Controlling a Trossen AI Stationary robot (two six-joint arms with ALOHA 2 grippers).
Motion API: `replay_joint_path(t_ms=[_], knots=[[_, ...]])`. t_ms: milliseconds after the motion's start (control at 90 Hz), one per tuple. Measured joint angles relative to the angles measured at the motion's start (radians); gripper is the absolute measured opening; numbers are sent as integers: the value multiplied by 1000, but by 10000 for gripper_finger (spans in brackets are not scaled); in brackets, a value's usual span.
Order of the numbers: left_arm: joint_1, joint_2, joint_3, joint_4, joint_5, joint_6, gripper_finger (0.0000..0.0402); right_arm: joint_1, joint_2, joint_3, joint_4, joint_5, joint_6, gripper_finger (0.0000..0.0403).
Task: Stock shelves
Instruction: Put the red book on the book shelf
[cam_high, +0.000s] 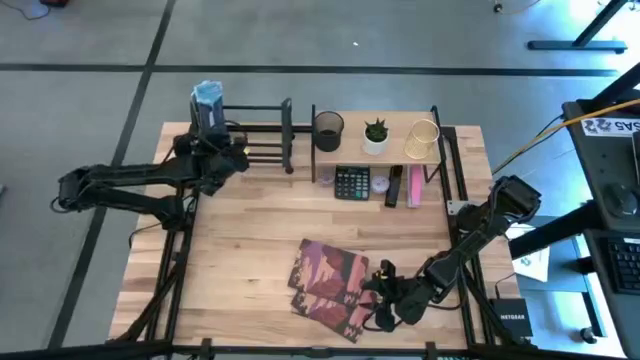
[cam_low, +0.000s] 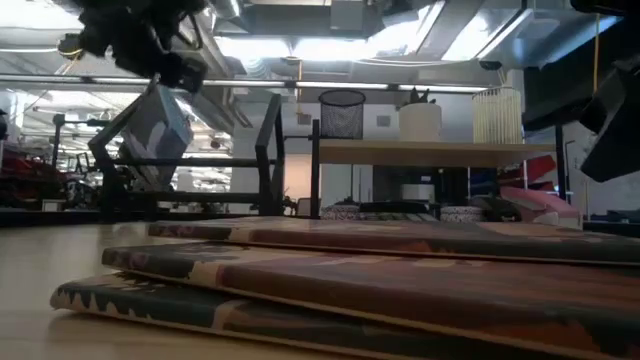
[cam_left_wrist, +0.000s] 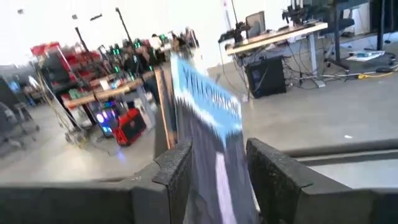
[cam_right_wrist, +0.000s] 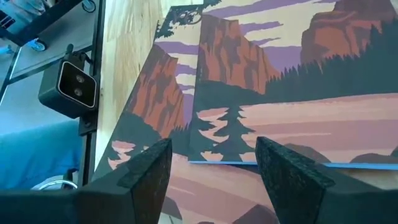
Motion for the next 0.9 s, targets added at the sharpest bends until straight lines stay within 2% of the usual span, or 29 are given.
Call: replay_joint_path(t_ms=[189,333,411,556,711,822,900], knots=[[-67,-7,105,1,-1,121,132,0,0,0,-6,8,-8,218],[-198,-8,172,1,3,166,132,0,0,0,-6,18,-43,218],[-318,-8,185,2,41,112,132,0,0,0,-6,19,-72,218],[-589,21,185,-12,120,-118,130,8,0,0,29,19,-181,218],[-871,179,185,37,139,-331,110,16,0,1,110,7,-320,218],[-1008,359,185,203,196,-307,90,13,5,13,117,4,-372,218],[-1066,492,185,367,219,-315,79,14,20,25,103,49,-388,218]])
